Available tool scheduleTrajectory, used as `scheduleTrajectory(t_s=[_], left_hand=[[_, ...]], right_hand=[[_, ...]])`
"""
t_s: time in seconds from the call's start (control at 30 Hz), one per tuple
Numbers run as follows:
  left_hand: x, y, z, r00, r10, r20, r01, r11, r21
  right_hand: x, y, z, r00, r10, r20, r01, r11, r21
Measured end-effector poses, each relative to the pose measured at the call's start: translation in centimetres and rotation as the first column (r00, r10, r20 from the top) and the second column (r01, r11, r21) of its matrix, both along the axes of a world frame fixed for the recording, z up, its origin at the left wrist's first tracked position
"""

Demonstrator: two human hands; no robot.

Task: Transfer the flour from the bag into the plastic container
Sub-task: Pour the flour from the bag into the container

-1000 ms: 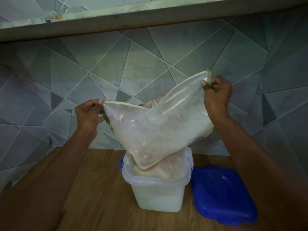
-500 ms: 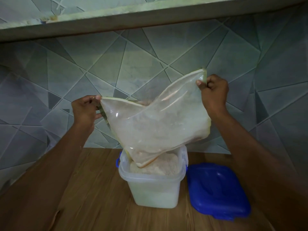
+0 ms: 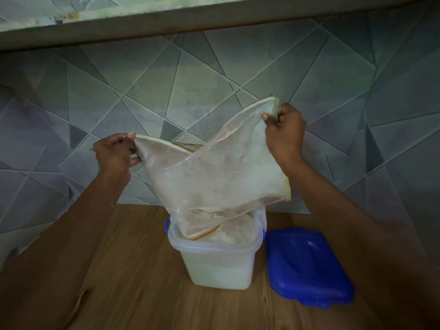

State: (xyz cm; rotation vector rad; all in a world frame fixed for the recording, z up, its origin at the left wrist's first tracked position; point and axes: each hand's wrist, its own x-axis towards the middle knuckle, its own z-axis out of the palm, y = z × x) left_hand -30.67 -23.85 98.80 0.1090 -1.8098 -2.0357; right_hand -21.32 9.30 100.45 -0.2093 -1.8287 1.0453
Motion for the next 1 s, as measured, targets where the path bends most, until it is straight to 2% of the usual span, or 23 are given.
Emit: scheduleTrajectory(t_s=[0.07,0.17,0.3,0.43,0.5,0.6,0.8,1.0], left_hand=[[0.0,-0.5,-0.4,1.000,-0.012,0.022,0.012,1.000,0.010],[-0.2,-1.4,-0.8,0.993,-0.094,0.072,0.092,0.995,0.026],[-0.7,-2.2,-1.0,0.983,-0.156,0.094,0.149,0.985,0.082],[-1.4,-2.4,-1.5,0.981,-0.152,0.121,0.139,0.984,0.111],[-1.8,-2.1,-1.6,0.983,-0.141,0.116,0.124,0.982,0.139],[-2.2,-1.5,-1.2,0.981,-0.159,0.116,0.145,0.982,0.118],[-2.6,-0.2,0.1,0.994,-0.075,0.077,0.060,0.982,0.177],[-3.3,1.0,1.2,0.996,-0.067,0.060,0.050,0.968,0.247]], right_hand=[[-0.1,-1.2,-0.1,0.999,0.047,0.016,-0.047,0.999,0.009],[0.0,-2.1,0.3,0.974,0.155,0.162,-0.167,0.984,0.063],[0.3,-1.6,1.0,0.880,0.262,0.395,-0.335,0.934,0.127],[1.1,-0.8,1.2,0.775,0.266,0.573,-0.423,0.892,0.159],[1.5,-0.5,1.2,0.809,0.240,0.536,-0.394,0.899,0.192],[1.9,-0.8,1.1,0.908,0.163,0.387,-0.252,0.949,0.191],[1.8,-0.8,1.3,0.961,0.069,0.270,-0.112,0.983,0.147],[1.7,-0.2,1.3,0.965,0.059,0.256,-0.073,0.996,0.046]])
